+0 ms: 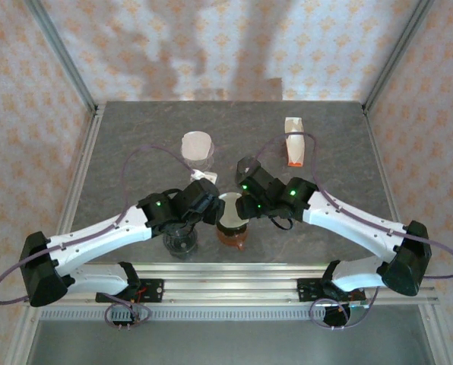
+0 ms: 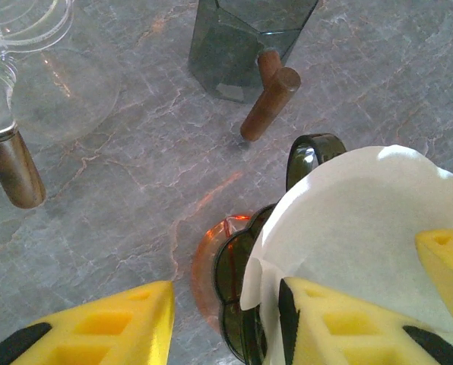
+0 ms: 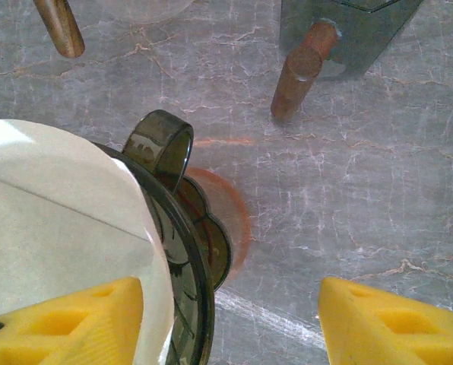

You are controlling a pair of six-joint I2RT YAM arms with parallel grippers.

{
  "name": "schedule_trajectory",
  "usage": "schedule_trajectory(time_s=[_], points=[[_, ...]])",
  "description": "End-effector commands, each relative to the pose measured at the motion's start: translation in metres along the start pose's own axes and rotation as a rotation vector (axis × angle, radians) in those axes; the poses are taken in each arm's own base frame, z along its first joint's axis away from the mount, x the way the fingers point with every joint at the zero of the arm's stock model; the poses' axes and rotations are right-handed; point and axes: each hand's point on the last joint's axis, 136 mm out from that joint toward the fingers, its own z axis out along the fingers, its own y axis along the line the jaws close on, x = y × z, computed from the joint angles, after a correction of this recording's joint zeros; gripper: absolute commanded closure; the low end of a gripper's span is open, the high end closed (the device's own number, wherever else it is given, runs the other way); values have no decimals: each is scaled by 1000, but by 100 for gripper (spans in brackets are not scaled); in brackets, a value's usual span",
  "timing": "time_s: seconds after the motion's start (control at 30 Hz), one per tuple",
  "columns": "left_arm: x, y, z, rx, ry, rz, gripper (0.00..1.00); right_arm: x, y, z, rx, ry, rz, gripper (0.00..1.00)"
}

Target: Place the coffee filter in the dripper

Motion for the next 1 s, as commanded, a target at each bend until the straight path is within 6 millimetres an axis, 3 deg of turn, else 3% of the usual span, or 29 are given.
schedule_trajectory(time_s=[0.0,0.47,0.67,0.97], points=[[3,3,4,-12,10,-3,64,2,-2,2,9,-5,5,38],[7,1,7,8,18,-20,74,2,-2,3,10,-4,6,38],[9,2,4,21,13,-41,53,4,-2,4,8,2,8,39],[13,6,-5,33,14,-49,52,5,-1,5,3,5,7,39]])
